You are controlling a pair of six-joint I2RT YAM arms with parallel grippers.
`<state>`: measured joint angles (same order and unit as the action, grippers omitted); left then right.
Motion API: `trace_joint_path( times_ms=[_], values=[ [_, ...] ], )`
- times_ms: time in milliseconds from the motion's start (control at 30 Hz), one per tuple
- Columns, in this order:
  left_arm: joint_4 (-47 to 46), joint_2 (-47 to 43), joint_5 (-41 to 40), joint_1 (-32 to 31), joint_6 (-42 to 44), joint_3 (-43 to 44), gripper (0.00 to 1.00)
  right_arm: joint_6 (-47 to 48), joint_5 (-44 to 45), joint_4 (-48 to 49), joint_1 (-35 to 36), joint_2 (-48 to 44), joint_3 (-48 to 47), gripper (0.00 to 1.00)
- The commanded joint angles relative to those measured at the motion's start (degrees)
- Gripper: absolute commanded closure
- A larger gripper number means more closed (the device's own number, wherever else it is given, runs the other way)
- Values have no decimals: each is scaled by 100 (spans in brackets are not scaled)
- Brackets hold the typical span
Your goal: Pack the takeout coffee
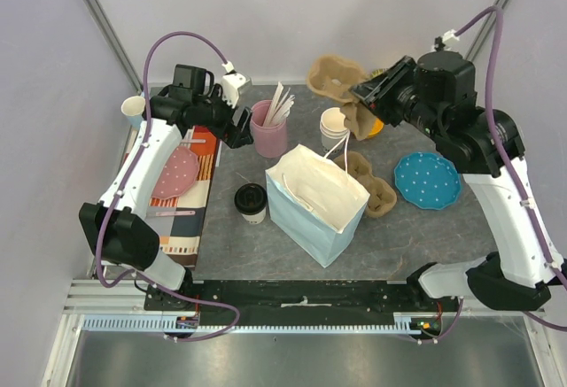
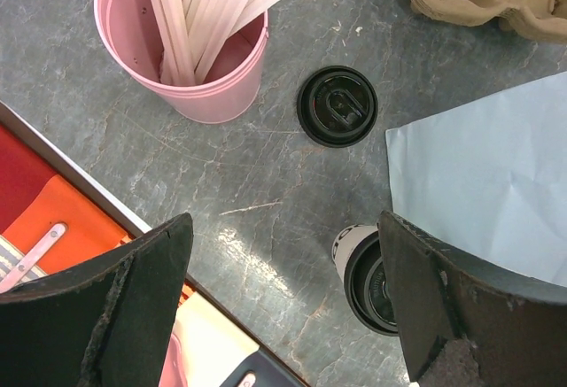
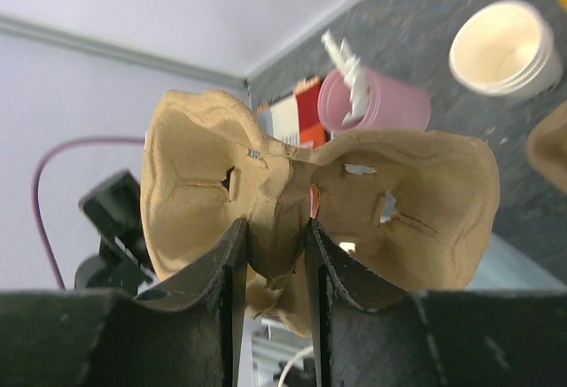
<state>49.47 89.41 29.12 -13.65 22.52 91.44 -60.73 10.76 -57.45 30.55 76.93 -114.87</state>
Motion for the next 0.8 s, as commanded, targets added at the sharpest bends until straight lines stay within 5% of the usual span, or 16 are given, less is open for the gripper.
trace_joint_path(
  times_ms=[0,267,533,767],
  values=[
    [-25,-222,93,-41,-187,85,9,-369,-417,85,398,-90,132,64],
    [-25,-239,67,-50,-196,67,9,-641,-268,-135,1058,-151,-141,63],
    [-17,-283,85,-68,-231,41,9,-861,-127,-240,1454,-503,702,62],
    [71,-643,1120,-94,-564,269,10,-958,-66,-381,1568,-635,1291,60]
  ],
)
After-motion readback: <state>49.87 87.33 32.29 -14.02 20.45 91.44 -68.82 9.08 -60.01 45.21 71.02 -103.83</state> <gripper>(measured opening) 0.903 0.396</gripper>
